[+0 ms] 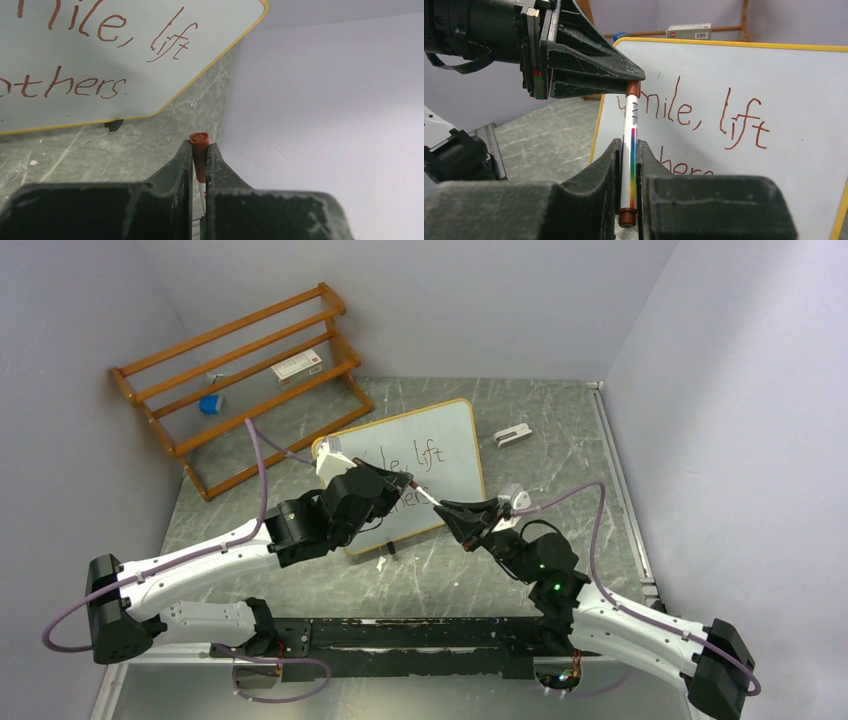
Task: Write a sentence on the whiteboard
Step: Adjust the pen cap from the whiteboard marker.
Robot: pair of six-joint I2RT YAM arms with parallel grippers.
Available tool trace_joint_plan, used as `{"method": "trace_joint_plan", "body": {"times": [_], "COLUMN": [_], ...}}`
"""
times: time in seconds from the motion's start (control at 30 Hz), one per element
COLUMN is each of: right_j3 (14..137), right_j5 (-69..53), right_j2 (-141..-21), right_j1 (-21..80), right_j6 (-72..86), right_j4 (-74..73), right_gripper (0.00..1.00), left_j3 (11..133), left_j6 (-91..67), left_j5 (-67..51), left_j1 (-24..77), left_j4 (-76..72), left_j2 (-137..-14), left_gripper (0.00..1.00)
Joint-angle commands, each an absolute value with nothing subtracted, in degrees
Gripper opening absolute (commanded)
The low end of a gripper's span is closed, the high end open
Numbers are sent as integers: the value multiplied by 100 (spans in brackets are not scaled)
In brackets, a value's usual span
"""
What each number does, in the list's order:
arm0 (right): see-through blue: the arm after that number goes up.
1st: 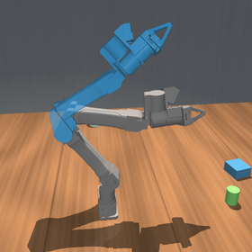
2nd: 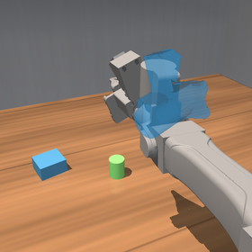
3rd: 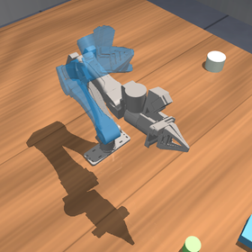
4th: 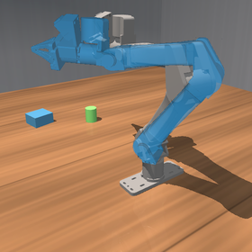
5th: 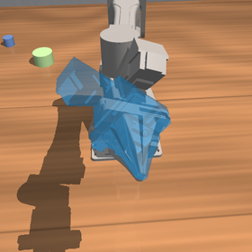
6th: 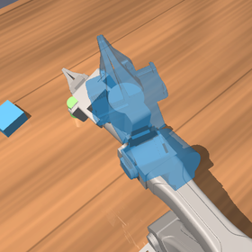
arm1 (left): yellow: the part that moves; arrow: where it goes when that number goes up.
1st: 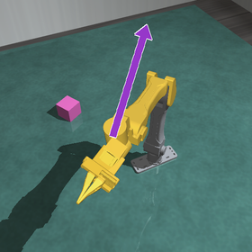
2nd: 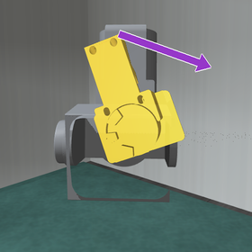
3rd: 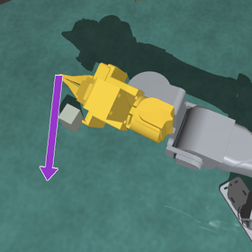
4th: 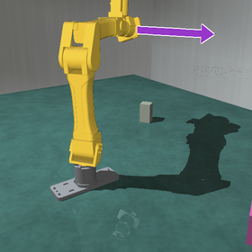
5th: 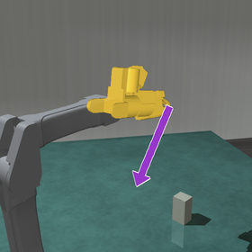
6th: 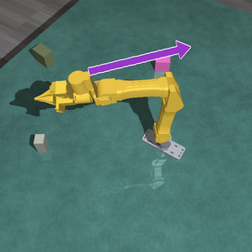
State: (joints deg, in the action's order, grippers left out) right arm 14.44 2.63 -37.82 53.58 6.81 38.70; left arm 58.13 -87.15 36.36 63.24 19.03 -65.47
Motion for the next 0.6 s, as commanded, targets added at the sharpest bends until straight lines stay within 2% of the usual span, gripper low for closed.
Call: {"method": "trace_joint_plan", "body": {"times": [0.0, 0.57], "right_j3": [1582, 1919], "right_j5": [419, 773], "right_j2": [-3848, -4377], "right_j1": [5339, 5344], "right_j6": [654, 836], "right_j4": [4539, 4836], "right_gripper": [0, 0], "left_j3": [5619, 5601], "left_j6": [-8743, -8747], "left_j5": [2623, 2888], "left_j1": [6452, 7366], "left_j4": [1689, 1412], "left_j2": [-6653, -6719], "left_gripper": [5, 5]}}
